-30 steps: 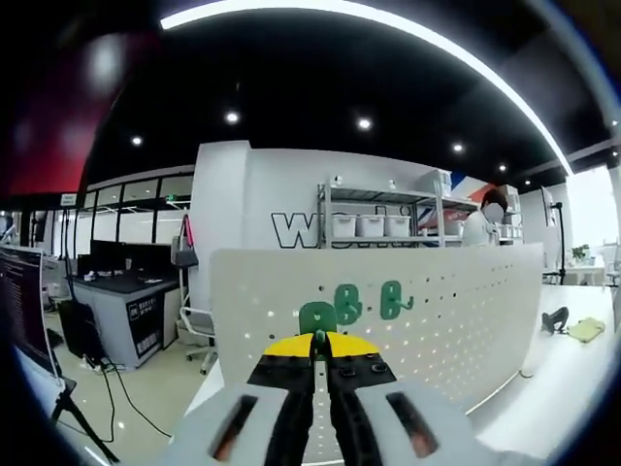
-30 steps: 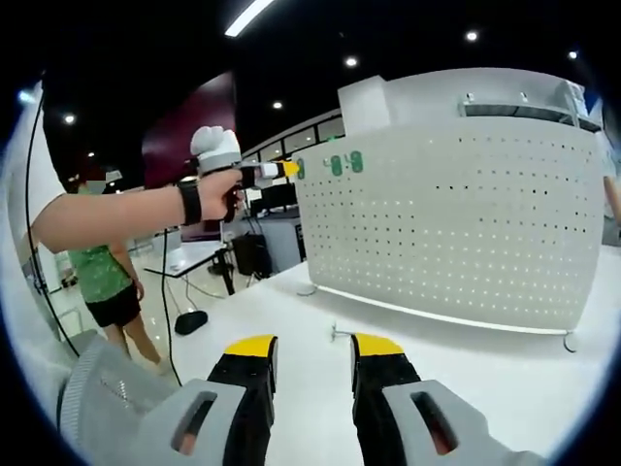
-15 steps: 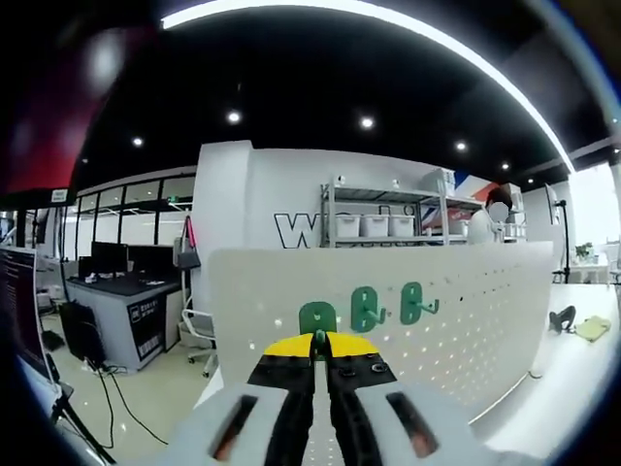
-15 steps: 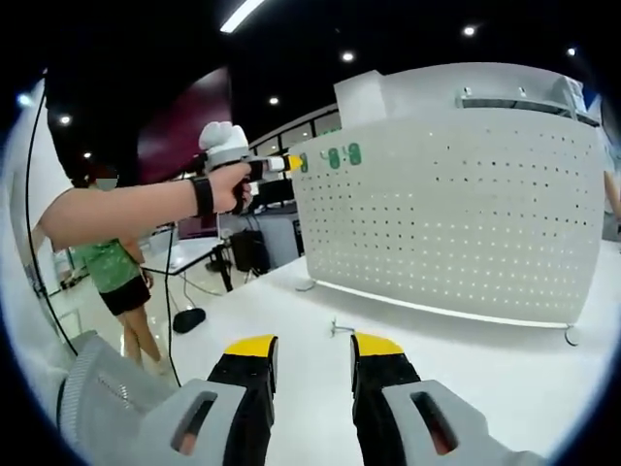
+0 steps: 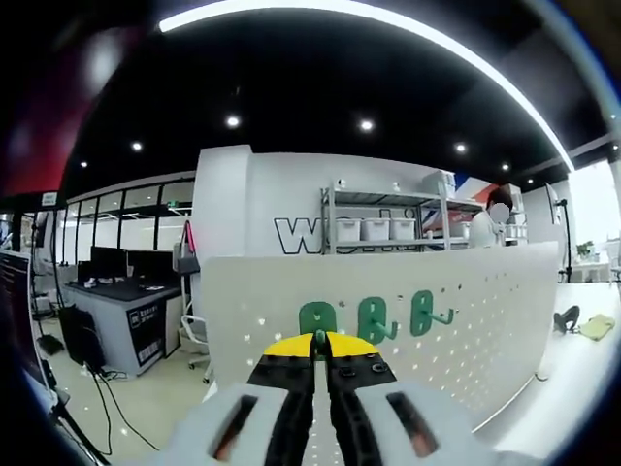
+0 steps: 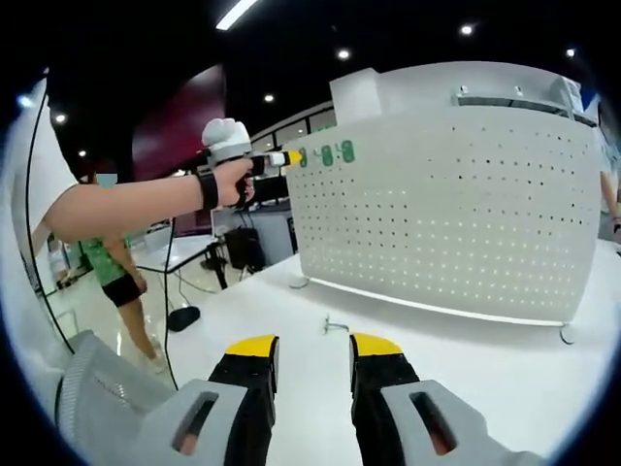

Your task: Insert the hook assembly into the mounting plate slot until the hook locks in place.

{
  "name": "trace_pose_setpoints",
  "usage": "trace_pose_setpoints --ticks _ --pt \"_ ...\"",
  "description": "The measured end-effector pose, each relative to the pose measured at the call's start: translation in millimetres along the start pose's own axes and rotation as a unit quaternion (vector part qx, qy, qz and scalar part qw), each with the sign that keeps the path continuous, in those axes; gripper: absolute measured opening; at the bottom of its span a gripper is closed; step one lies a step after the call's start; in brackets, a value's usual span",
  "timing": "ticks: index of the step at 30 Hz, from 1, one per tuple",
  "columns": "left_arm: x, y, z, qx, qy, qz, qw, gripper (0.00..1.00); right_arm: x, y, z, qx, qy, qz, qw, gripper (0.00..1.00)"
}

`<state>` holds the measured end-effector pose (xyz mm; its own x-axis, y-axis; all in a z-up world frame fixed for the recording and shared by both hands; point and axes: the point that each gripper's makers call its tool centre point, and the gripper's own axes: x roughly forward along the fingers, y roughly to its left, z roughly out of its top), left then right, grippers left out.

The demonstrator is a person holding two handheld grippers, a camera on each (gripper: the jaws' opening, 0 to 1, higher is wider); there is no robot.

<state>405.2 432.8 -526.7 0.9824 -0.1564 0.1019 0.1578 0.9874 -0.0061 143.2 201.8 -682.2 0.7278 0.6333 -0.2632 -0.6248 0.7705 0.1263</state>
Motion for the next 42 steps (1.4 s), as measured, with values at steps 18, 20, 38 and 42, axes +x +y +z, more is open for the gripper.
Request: trace_pose_setpoints --ticks 18,20,38,42 --pt "15 3.6 1.4 0.007 -0.007 0.008 0.9999 0.03 -2 -6 -3.5 0.005 0.009 -0.012 0.9999 0.29" --pt "16 4.5 2.3 0.006 -0.007 0.009 0.9999 0.03 -2 -6 -3.4 0.005 0.008 -0.012 0.9999 0.29" --pt "22 7.6 -3.6 0.013 0.008 0.003 0.9999 0.04 0 -8 -3.2 0.008 0.006 -0.015 0.9998 0.29" --pt "23 6.3 -3.8 0.013 0.012 -0.005 0.9998 0.06 1 -7 -2.3 0.007 0.005 -0.013 0.9999 0.29"
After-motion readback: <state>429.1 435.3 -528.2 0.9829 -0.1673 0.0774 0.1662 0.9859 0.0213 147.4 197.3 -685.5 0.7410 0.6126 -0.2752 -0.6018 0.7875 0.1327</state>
